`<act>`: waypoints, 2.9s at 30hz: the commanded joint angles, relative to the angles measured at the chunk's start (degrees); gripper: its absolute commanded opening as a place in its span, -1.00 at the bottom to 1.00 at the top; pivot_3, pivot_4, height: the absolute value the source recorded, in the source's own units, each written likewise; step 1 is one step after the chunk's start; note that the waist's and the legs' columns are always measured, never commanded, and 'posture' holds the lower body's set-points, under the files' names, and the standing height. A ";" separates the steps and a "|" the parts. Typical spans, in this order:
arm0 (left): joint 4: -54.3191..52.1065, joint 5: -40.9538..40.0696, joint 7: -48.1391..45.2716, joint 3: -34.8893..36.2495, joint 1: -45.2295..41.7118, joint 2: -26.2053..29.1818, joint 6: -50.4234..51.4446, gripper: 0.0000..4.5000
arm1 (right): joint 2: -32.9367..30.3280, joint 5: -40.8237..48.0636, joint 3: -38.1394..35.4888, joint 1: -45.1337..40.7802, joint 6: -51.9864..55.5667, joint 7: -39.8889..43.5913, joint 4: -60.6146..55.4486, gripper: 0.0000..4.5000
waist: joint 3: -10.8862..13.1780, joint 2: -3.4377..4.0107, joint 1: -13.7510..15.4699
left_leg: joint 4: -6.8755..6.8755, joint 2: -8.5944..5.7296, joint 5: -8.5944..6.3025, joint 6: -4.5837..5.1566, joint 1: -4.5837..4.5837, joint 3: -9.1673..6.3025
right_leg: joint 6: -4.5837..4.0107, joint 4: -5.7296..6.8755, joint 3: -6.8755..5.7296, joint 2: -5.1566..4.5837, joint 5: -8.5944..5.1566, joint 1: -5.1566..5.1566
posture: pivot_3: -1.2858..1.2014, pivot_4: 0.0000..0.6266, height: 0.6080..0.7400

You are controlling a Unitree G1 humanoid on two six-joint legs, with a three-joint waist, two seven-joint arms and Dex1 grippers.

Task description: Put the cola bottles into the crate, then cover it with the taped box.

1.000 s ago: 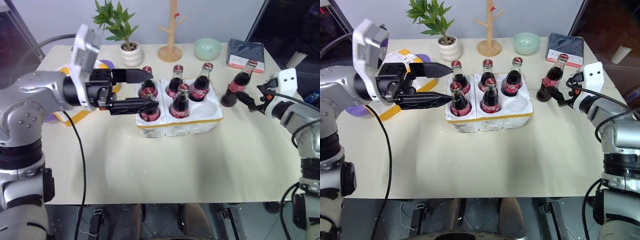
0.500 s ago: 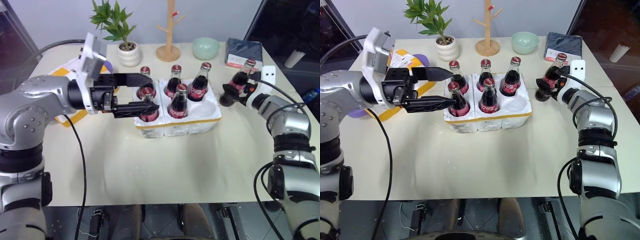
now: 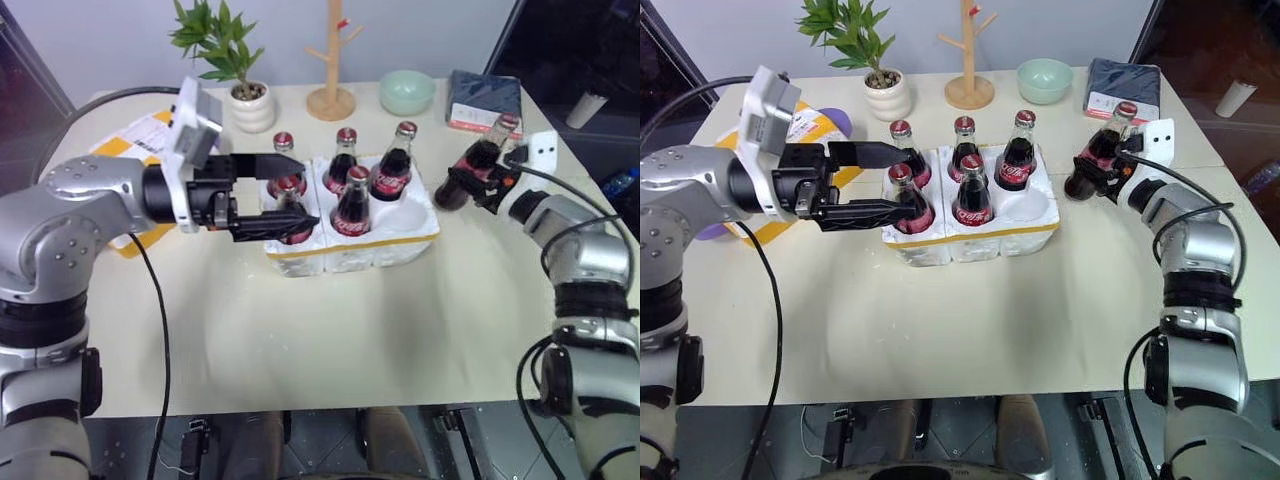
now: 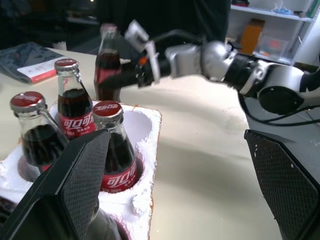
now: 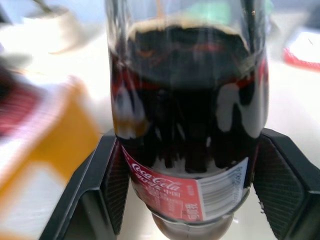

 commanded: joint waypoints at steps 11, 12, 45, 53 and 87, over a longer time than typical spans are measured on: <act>0.35 0.58 -0.10 -0.52 -1.69 -1.64 -2.58 1.00 | -2.96 21.90 -3.75 1.84 17.75 -1.75 -29.63 0.24 | 0.01 0.00 0.01 | 0.18 0.04 0.00 0.01 0.09 0.02 | 0.00 0.03 0.02 0.05 0.00 0.15 | 0.03 -0.52 0.98; 0.44 0.68 -0.13 -0.58 -1.72 -1.71 -2.75 1.00 | -2.49 21.12 -2.59 1.81 17.30 -2.03 -29.28 0.24 | 0.01 0.00 0.02 | 0.18 0.03 0.00 0.01 0.08 0.02 | 0.00 0.03 0.04 0.05 0.00 0.13 | 0.03 -0.52 0.98; 1.31 4.44 -0.39 -0.60 -0.51 -1.29 -6.11 1.00 | -8.32 6.17 8.96 2.01 16.60 8.21 -27.47 0.24 | -0.16 -0.29 1.35 | 0.09 0.10 0.03 -0.02 0.15 0.00 | -0.08 -0.03 0.03 0.12 0.05 0.15 | 0.03 -0.52 0.98; 2.82 5.91 -1.75 -2.21 -1.52 -1.90 -7.88 1.00 | -5.77 2.80 11.78 2.53 15.79 5.81 -24.83 0.24 | -0.13 -0.28 1.43 | 0.07 0.10 0.03 -0.03 0.00 0.02 | -0.09 -0.03 0.03 0.12 0.05 -0.01 | 0.03 -0.52 0.98; 22.27 59.75 27.01 11.53 39.39 22.22 -39.92 1.00 | -21.24 17.98 -7.97 6.56 25.18 13.45 -30.08 0.98 | -0.15 -0.31 1.49 | -0.10 0.18 0.03 -0.04 0.07 0.13 | -0.17 -0.15 0.02 0.11 0.08 -0.02 | 0.03 -0.52 0.98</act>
